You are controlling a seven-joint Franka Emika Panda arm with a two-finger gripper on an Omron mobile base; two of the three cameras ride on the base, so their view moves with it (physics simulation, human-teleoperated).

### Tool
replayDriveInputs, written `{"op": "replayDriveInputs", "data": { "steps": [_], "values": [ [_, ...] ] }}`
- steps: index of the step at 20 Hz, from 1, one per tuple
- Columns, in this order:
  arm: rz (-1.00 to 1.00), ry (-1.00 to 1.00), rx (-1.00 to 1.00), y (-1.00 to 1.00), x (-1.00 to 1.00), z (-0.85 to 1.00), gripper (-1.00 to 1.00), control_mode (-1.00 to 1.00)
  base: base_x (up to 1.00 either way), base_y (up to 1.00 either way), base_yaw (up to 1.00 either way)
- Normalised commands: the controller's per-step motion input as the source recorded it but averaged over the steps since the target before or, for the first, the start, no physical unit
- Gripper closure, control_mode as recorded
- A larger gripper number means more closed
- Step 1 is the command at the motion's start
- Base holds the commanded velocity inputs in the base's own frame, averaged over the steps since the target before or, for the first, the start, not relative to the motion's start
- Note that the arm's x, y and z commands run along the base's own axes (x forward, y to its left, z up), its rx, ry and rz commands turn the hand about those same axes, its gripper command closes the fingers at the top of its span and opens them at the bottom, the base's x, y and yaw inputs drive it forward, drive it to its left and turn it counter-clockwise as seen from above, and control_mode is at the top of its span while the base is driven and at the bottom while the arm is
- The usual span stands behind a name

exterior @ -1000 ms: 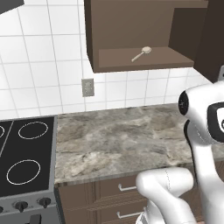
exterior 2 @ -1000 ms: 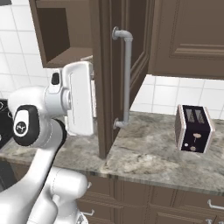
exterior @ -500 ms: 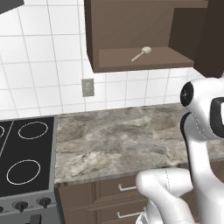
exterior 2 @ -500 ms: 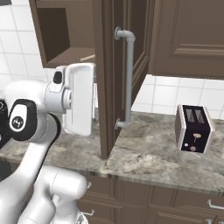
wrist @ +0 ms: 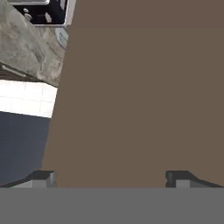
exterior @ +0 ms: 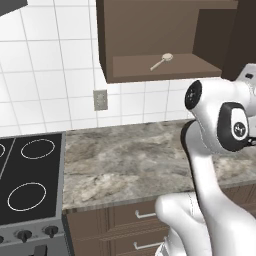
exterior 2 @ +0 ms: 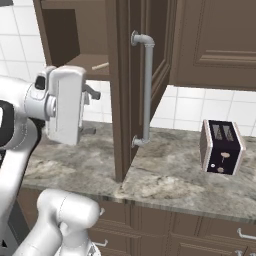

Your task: Open the cabinet. Pick the dish brush and place it next to the sink. Then close the cabinet.

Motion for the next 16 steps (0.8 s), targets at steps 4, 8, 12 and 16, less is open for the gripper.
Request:
{"op": "replayDriveInputs", "data": {
  "steps": [4, 8, 12, 16],
  "values": [
    [0.0, -0.21, 0.12, 0.57, 0.17, 0.0, -1.0, -1.0, 0.0, 0.0, 0.0],
    [0.0, -0.27, 0.21, 0.46, 0.19, -0.07, -1.0, -1.0, 0.0, 0.0, 0.0],
    [0.0, -0.31, 0.24, 0.34, 0.27, -0.12, -1.0, -1.0, 0.0, 0.0, 0.0],
    [0.0, -0.32, 0.25, 0.22, 0.33, -0.06, -1.0, -1.0, 0.0, 0.0, 0.0]
  ]
}}
